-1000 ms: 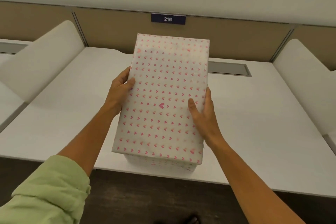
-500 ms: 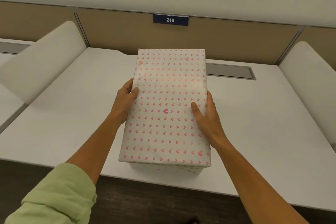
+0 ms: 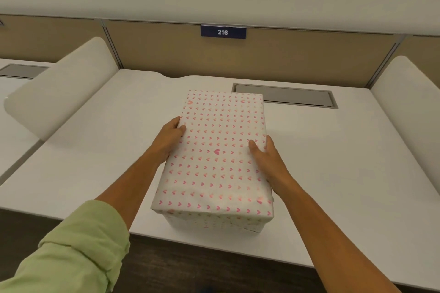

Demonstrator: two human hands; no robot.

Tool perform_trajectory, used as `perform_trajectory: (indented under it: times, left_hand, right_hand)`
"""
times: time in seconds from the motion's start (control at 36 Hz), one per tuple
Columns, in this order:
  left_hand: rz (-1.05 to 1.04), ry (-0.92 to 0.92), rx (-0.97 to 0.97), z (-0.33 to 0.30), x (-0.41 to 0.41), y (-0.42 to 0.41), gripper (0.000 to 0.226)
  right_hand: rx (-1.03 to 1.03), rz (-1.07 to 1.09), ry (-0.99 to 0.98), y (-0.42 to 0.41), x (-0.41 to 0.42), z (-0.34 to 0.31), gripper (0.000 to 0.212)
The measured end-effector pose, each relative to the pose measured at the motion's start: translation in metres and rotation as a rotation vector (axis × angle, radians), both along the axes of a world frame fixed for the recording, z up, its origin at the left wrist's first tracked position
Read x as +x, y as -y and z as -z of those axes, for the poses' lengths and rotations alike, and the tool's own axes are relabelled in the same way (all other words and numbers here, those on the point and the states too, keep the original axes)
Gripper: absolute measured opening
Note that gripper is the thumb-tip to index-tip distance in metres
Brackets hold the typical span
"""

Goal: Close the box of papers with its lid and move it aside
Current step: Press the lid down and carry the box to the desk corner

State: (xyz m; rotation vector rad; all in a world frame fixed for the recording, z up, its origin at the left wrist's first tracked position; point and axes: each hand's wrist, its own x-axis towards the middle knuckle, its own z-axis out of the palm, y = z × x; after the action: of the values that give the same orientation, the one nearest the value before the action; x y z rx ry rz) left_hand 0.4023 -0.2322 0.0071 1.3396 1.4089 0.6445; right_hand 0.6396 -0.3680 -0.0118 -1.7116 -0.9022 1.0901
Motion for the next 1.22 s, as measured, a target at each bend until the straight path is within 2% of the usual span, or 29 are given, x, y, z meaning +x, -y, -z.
perform_trajectory:
  times: [0.47,0.61,0.72,0.86,1.11,1.22]
  left_hand:
    - [0.028,-0.046,-0.08,0.008,0.003,-0.023,0.048]
    - [0.076,0.044,-0.089,0.01,-0.002,-0.024,0.043]
    - [0.066,0.111,-0.117,0.009,-0.007,-0.023,0.052]
    - [0.061,0.087,-0.071,0.009,-0.015,0.008,0.062]
    - [0.097,0.094,-0.141,0.019,-0.05,0.074,0.075]
    - [0.128,0.153,-0.152,0.024,-0.057,0.086,0.074]
  right_hand:
    - [-0.106,0.026,-0.026,-0.024,0.004,-0.008,0.05]
    - [-0.101,0.03,-0.081,-0.019,0.008,-0.005,0.042]
    - [-0.092,0.039,-0.104,-0.014,0.009,-0.006,0.043]
    - [-0.083,0.039,-0.1,0.009,0.004,-0.002,0.045]
    - [-0.087,0.068,-0.148,0.064,-0.015,0.011,0.029]
    - [-0.059,0.104,-0.286,0.075,-0.017,0.016,0.026]
